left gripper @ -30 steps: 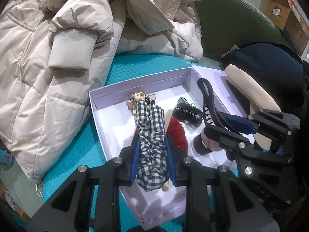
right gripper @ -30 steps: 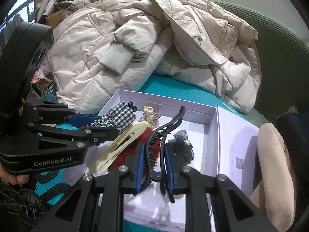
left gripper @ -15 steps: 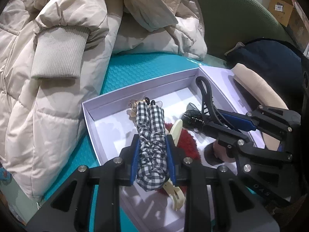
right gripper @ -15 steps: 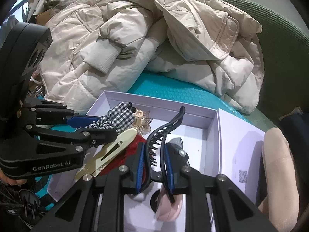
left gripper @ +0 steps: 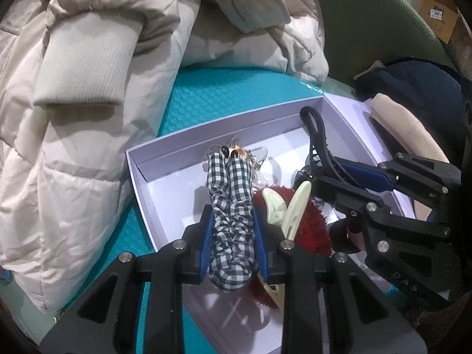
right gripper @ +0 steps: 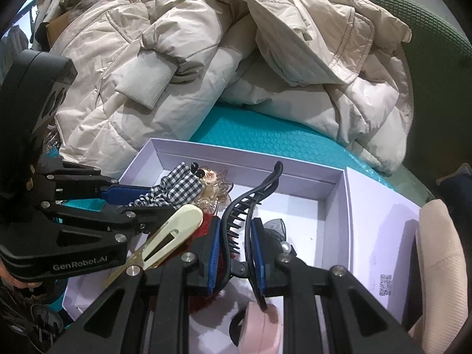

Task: Organize objects
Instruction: 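Lower the scrunchie and claw clip into the box beside the red scrunchie, then open the left tool to release the scrunchie while the right tool releases the claw clip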

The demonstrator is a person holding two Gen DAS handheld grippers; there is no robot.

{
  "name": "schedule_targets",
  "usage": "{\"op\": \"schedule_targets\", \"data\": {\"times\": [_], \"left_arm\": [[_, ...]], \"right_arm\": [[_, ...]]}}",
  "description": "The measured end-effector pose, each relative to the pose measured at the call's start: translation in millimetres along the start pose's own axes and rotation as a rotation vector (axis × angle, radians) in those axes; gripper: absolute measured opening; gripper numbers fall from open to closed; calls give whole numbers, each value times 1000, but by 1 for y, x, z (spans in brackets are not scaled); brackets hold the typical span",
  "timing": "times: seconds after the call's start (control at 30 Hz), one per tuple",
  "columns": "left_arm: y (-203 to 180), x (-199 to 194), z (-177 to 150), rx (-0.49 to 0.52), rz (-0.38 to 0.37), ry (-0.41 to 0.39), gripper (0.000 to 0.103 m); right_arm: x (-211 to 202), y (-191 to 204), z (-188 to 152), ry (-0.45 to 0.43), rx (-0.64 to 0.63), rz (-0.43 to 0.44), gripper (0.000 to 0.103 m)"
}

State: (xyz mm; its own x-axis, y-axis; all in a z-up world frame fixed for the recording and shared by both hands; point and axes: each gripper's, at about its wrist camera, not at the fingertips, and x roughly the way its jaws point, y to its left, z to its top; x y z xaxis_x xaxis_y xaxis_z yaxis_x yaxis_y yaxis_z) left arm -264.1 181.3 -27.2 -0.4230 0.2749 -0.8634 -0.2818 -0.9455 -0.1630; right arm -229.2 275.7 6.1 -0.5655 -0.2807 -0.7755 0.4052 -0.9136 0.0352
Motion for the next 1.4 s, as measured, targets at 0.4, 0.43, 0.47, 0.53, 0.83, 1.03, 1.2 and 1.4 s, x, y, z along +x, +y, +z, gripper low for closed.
{"op": "schedule_targets", "data": {"times": [0.4,0.43,0.47,0.53,0.83,1.03,1.2,1.4], "left_arm": [[1,12,-1,9,16,21,24],[1,12,-1,9,14,20,24],[1,12,-1,9,13,20,24],[1,11,-2,6,15,19,24],[-3,3,-2,2,9,18,24],[-7,-8,0,16,32,6,29],[-8,-22,1,16,41,-10,36],[-13,-45,1,31,66,-52,52]], "right_arm": [[10,-2,-7,34,3,-22,20],[10,-2,-7,35,3,-24,20],[10,-2,-7,37,5,-26,20],[10,-3,-7,42,9,-28,20],[0,-4,-4,35,7,-47,20],[-11,-2,0,21,11,-59,32],[-22,-3,1,11,21,-80,38],[-39,-2,2,-12,26,-100,44]]}}
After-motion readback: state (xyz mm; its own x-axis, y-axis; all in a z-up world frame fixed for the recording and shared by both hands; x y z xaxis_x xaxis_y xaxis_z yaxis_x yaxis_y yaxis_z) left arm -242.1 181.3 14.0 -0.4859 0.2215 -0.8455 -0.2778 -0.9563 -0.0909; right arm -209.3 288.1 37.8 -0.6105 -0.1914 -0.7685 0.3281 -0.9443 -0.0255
